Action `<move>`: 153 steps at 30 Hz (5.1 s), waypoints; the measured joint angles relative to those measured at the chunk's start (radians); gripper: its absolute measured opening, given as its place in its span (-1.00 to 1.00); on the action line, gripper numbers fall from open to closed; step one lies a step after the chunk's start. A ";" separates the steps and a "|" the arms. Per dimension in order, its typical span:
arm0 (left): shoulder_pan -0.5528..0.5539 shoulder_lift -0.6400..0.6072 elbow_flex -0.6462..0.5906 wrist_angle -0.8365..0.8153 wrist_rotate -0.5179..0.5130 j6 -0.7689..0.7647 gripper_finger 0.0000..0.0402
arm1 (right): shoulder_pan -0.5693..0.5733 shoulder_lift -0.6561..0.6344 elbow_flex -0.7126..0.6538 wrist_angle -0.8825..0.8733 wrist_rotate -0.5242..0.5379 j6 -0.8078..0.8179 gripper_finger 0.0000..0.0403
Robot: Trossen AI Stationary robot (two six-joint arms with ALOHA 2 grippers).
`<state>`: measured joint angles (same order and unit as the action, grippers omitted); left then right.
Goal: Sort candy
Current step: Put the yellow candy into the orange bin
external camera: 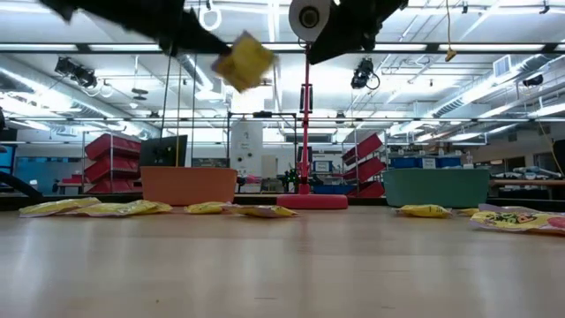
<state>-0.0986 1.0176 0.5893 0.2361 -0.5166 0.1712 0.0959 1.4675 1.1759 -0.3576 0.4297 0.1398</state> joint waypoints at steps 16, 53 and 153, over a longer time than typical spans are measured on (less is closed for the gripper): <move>0.249 -0.079 0.376 -0.990 -0.276 -0.390 -1.00 | -0.001 0.060 -0.003 -0.022 0.000 -0.001 -0.78; 0.925 0.208 0.376 -0.982 0.187 -0.231 -1.00 | -0.036 0.064 -0.208 0.054 0.000 0.116 -0.78; 0.283 -0.226 0.350 -0.936 0.286 -0.252 -0.52 | 0.043 0.537 -0.147 0.523 -0.036 0.035 -0.99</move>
<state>0.1848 0.7914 0.9398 -0.6998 -0.2302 -0.0807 0.1389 2.0042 1.0293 0.1650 0.3939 0.1747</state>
